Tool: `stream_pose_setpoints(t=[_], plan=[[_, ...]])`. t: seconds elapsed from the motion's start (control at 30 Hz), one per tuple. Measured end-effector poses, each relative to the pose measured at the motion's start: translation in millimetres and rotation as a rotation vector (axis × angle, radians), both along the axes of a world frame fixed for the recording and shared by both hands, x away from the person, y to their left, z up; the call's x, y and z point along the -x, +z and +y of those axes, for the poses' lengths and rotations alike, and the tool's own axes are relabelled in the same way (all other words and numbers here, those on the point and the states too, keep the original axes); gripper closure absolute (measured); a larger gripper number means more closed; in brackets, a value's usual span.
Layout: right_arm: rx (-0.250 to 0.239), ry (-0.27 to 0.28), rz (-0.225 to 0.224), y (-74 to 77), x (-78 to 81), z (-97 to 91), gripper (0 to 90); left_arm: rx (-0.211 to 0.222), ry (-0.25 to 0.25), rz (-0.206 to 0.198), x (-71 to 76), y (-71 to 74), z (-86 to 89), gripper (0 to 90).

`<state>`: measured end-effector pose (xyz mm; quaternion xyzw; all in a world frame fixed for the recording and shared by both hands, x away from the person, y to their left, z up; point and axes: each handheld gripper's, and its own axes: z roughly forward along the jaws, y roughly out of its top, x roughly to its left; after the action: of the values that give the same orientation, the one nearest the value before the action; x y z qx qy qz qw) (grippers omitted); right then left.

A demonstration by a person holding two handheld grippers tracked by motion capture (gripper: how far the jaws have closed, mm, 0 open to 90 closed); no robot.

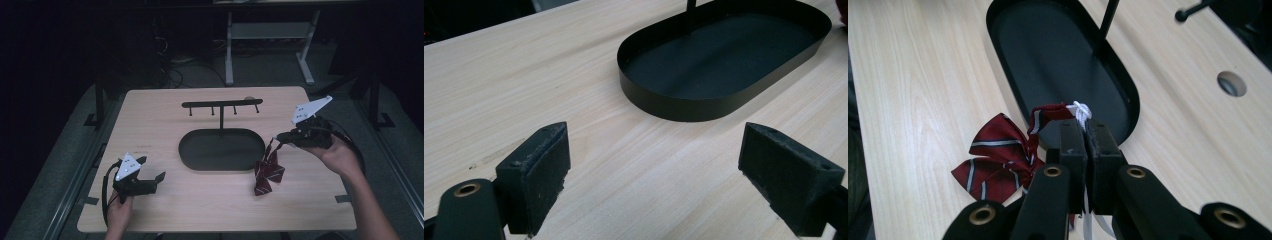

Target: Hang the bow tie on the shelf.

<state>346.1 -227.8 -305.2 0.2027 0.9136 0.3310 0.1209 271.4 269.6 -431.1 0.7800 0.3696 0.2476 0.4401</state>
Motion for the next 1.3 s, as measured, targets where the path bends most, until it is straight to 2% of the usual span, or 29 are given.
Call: stream_pose_setpoints(t=[0.23,0.43,0.7,0.83,0.97,1.3], plan=[[0.008,0.011,-0.021,16.7,-6.4,11.7,87.4,-0.006,-0.002,0.003,0.2,0.5,0.7,12.9],[0.015,0.010,-0.022,22.5,-13.9,18.9,87.4,0.003,0.001,-0.001,0.3,0.4,0.0,13.0],[0.030,0.009,-0.032,34.1,-26.6,32.1,87.4,0.002,-0.001,-0.002,0.1,0.6,0.5,13.0],[0.038,0.002,-0.036,40.8,-37.8,37.0,87.4,-0.001,-0.003,0.001,0.2,0.8,0.9,13.0],[0.044,0.001,-0.037,43.2,-44.3,39.7,87.4,-0.002,-0.004,0.001,-0.3,0.9,1.3,13.0],[0.080,-0.040,-0.021,44.7,-69.3,50.0,87.4,0.001,-0.006,0.004,-1.1,0.5,0.8,13.0]])
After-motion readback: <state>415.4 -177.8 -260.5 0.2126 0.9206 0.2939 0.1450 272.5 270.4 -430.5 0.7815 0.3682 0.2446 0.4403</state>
